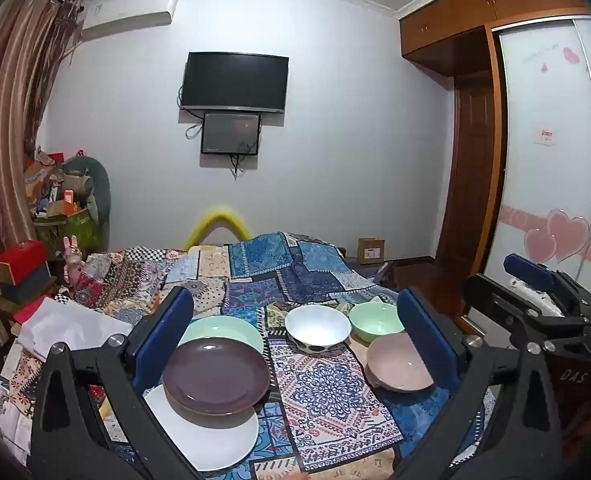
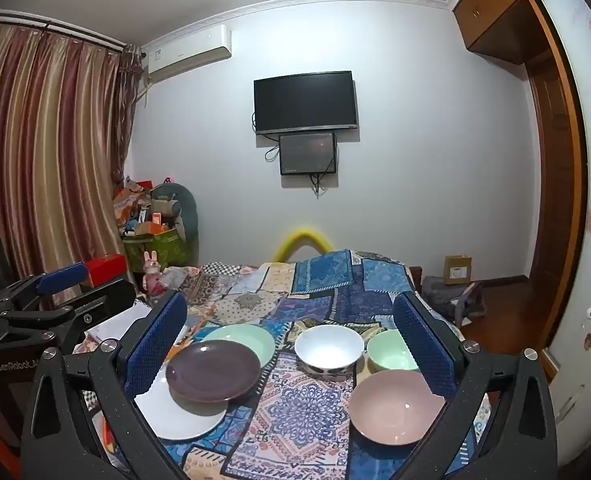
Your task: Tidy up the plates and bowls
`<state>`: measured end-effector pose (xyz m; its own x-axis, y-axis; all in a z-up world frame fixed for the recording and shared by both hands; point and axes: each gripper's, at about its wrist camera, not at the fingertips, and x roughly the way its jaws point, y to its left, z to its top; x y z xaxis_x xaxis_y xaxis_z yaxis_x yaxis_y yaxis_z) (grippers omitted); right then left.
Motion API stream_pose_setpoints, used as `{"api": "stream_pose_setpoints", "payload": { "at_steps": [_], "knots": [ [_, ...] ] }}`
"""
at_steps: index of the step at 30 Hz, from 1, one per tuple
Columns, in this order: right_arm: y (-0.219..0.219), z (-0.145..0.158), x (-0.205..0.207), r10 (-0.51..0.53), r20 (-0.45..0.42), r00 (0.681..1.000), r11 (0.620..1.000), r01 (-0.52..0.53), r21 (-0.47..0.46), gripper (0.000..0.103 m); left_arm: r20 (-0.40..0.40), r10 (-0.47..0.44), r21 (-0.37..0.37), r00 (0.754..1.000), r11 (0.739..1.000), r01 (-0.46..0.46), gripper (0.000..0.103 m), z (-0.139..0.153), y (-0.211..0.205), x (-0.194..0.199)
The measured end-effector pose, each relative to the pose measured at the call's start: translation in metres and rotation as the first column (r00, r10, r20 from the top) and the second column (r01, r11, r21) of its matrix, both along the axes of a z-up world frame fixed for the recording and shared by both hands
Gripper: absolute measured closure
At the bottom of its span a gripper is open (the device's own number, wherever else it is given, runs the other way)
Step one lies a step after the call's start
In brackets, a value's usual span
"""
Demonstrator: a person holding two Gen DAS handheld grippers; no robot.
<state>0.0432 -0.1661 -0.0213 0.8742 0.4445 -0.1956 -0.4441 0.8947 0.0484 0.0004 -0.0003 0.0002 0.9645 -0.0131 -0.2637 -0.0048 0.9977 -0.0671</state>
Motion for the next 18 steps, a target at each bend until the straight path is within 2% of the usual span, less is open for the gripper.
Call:
{"api": "stream_pose_setpoints", "payload": {
  "at_steps": [2,3,9,18],
  "knots": [
    [0.000,0.000,0.000,0.000,0.010,1.000,1.000,0.000,0.001,0.000,-0.003,-0.002,0.003,1.000,1.000,0.002,0.000,0.000,-0.002,0.000],
    [0.001,0.000,0.000,0.000,0.009,1.000,1.000,0.000,0.001,0.000,0.020,-0.003,-0.032,1.000,0.999,0.004,0.000,0.000,0.002,-0.002],
    [0.001,-0.001,0.000,0.000,0.009,1.000,1.000,0.000,0.006,0.000,0.015,0.009,-0.005,1.000,1.000,-0.009,0.000,0.008,0.009,-0.007],
    [0.002,0.002,-0.002,0.001,0.015,1.000,1.000,-0.001,0.008,0.000,0.031,0.020,0.038,0.999,0.999,-0.022,0.000,0.004,-0.003,-0.003]
  ]
}}
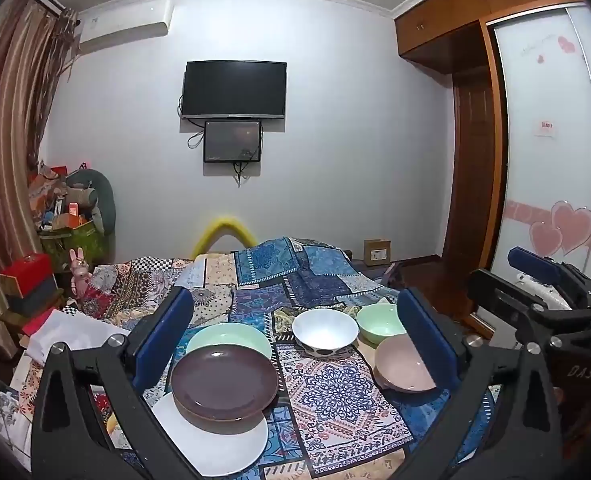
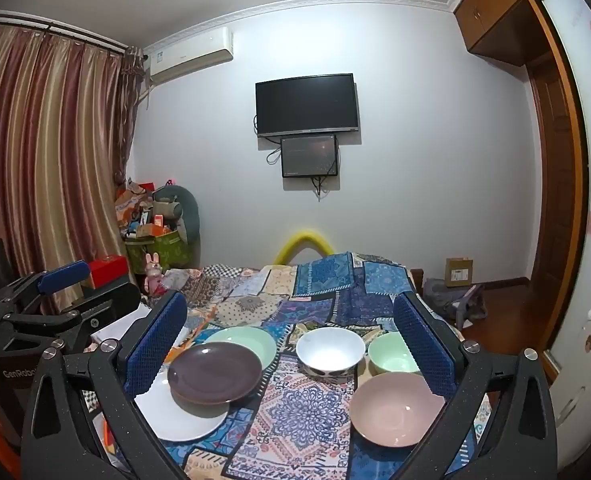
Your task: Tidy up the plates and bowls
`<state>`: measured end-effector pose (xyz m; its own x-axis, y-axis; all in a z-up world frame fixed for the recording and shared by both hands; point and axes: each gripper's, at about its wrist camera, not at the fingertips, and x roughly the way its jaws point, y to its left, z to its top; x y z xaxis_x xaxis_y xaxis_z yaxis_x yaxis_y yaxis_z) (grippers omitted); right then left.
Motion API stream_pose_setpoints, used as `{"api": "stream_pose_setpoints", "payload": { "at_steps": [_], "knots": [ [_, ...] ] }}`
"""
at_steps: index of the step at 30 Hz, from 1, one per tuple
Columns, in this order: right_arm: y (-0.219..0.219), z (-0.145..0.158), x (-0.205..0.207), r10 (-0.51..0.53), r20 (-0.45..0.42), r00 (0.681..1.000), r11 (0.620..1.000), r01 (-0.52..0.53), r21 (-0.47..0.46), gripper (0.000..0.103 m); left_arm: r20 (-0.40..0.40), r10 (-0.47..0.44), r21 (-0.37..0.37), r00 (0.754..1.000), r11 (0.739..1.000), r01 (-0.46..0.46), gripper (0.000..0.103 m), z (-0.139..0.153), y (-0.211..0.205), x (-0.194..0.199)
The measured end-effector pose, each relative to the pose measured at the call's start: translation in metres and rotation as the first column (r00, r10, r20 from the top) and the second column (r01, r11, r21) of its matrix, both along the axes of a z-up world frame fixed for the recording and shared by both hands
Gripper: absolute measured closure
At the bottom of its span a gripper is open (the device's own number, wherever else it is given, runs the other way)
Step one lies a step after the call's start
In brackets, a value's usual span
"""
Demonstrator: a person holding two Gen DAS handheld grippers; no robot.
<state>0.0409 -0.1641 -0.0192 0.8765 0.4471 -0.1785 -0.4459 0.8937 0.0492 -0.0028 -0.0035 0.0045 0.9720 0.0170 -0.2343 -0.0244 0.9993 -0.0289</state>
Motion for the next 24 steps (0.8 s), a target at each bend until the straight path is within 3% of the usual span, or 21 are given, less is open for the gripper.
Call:
{"api": "stream_pose_setpoints", "payload": {
  "at_steps": [24],
  "knots": [
    [-0.0033,-0.0008,-0.0027,-0.001,0.004,1.000,1.000,0.001,0.004,0.000,0.022,0.002,0.010,1.000,1.000,-0.003,0.000,0.0010,-0.0036,-0.0036]
  ]
}}
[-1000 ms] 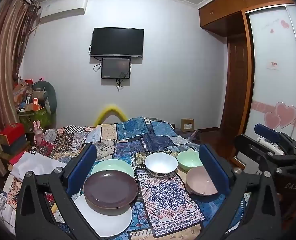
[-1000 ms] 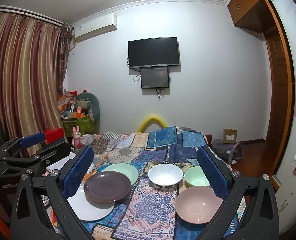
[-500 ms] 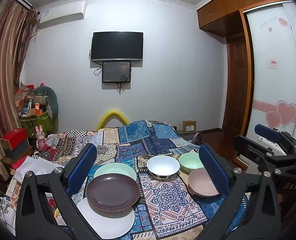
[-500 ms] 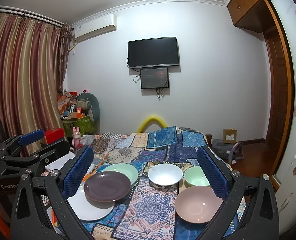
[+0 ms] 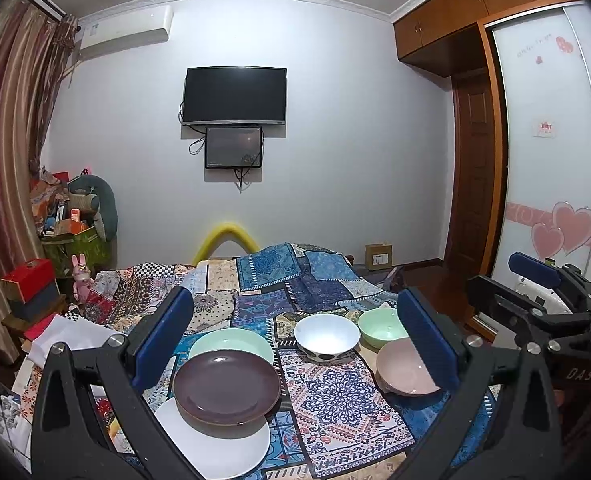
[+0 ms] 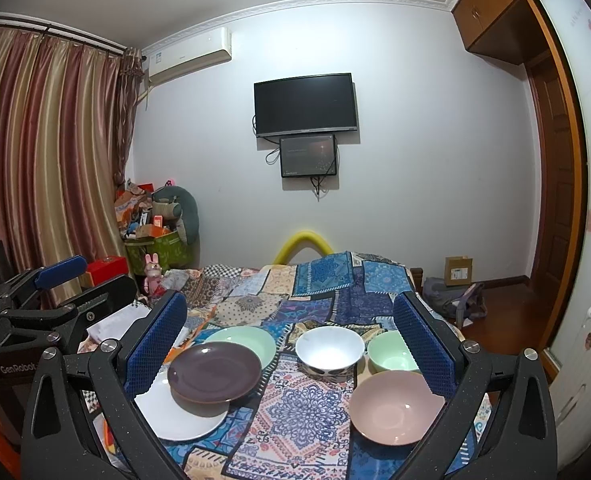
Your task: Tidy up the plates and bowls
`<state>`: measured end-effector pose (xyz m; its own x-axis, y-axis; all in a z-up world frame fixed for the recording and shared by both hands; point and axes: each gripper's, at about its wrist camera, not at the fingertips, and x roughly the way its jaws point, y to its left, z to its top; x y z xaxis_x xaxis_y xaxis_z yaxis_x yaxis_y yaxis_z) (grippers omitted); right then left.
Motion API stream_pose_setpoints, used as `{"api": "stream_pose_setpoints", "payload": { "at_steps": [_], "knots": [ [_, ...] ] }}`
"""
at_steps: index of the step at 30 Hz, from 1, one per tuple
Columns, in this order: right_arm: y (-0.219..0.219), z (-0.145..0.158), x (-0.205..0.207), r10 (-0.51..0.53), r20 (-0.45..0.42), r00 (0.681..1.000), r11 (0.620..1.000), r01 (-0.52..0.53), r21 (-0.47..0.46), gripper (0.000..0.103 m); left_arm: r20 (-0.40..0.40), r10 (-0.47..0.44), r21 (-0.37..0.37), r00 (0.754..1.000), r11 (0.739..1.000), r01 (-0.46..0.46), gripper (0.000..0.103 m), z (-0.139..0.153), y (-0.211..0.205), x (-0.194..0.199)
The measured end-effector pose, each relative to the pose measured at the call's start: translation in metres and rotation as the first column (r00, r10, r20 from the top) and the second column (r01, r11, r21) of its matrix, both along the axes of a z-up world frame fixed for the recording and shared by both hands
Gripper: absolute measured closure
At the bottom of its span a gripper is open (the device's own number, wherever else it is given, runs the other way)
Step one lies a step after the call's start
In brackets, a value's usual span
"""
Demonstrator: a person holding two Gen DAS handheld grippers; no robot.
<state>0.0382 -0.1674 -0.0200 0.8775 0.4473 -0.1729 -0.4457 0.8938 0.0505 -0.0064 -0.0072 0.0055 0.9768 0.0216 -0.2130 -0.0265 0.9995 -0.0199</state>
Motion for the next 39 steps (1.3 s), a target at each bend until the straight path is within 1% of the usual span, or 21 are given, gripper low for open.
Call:
{"api": "stream_pose_setpoints", "payload": {
  "at_steps": [19,25,39],
  "knots": [
    [0.0000,-0.0008,-0.0025,0.003,-0.001,1.000,1.000,-0.003,0.008,0.000,0.002,-0.003,-0.002,1.000,1.000,0.003,0.000,-0.0002,0.0030,0.0004],
    [-0.0008,-0.0012,-0.0020,0.002,0.000,1.000,1.000,-0.002,0.008,0.000,-0.001,-0.004,0.008,1.000,1.000,0.004,0.000,-0.0027,0.0011,0.0012],
    [-0.0029,-0.0027,0.0014,0.007,-0.010,1.000,1.000,-0.007,0.009,0.000,-0.008,-0.007,-0.001,1.000,1.000,0.007,0.000,-0.0032,0.0012,0.0045]
  ]
}}
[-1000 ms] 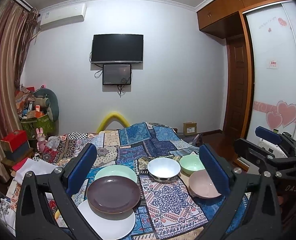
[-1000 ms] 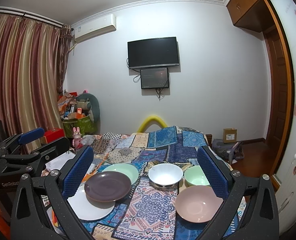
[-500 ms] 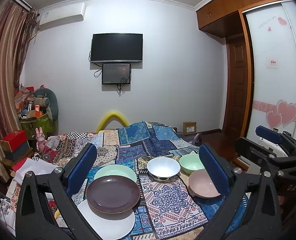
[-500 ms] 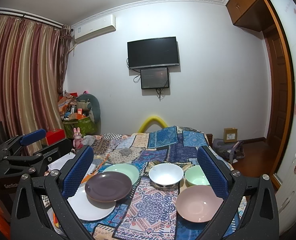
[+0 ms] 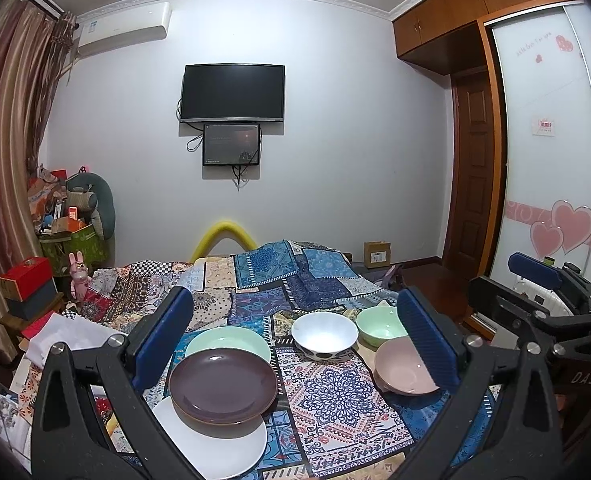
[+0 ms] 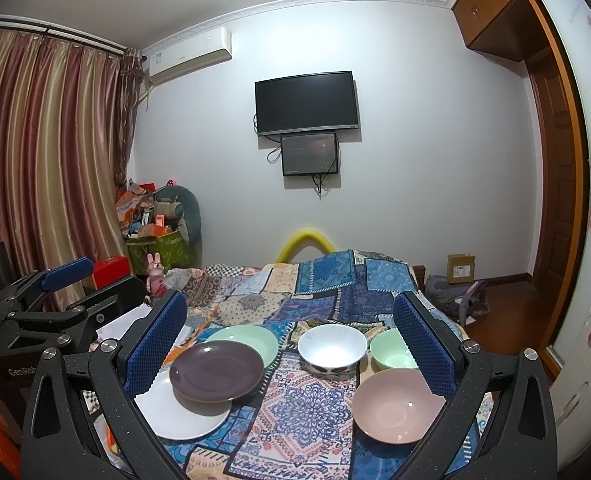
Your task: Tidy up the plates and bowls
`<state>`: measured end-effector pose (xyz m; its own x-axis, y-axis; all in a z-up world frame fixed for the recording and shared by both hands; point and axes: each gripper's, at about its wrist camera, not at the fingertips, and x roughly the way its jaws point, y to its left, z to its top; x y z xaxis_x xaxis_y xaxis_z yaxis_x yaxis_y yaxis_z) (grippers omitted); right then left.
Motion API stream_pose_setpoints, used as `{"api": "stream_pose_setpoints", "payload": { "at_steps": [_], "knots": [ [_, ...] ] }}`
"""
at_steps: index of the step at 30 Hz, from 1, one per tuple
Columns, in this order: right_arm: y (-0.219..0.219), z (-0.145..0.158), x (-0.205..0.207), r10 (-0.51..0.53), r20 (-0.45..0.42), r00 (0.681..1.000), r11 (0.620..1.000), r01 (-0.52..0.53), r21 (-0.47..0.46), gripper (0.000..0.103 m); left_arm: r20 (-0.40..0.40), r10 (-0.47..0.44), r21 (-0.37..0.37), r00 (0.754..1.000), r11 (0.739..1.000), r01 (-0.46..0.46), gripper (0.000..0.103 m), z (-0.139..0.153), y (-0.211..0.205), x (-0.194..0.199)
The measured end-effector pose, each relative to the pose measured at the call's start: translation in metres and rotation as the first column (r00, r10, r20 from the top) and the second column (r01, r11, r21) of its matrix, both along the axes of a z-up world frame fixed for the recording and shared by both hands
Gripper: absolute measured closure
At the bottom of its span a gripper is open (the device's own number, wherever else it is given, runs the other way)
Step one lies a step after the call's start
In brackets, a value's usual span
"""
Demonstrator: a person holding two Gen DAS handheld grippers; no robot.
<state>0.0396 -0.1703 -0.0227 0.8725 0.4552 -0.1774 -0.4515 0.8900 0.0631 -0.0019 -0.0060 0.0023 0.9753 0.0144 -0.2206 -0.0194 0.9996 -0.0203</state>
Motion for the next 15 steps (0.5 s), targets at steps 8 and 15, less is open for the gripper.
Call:
{"api": "stream_pose_setpoints", "payload": {
  "at_steps": [8,15],
  "knots": [
    [0.001,-0.001,0.003,0.004,-0.007,1.000,1.000,-0.004,-0.002,0.000,-0.006,-0.005,-0.014,1.000,1.000,0.004,0.000,-0.002,0.002,0.001],
    [0.015,-0.009,0.016,0.024,-0.042,0.999,1.000,-0.024,-0.008,0.000,-0.027,0.008,-0.008,1.000,1.000,-0.008,0.000,-0.011,0.013,0.008]
  ]
}}
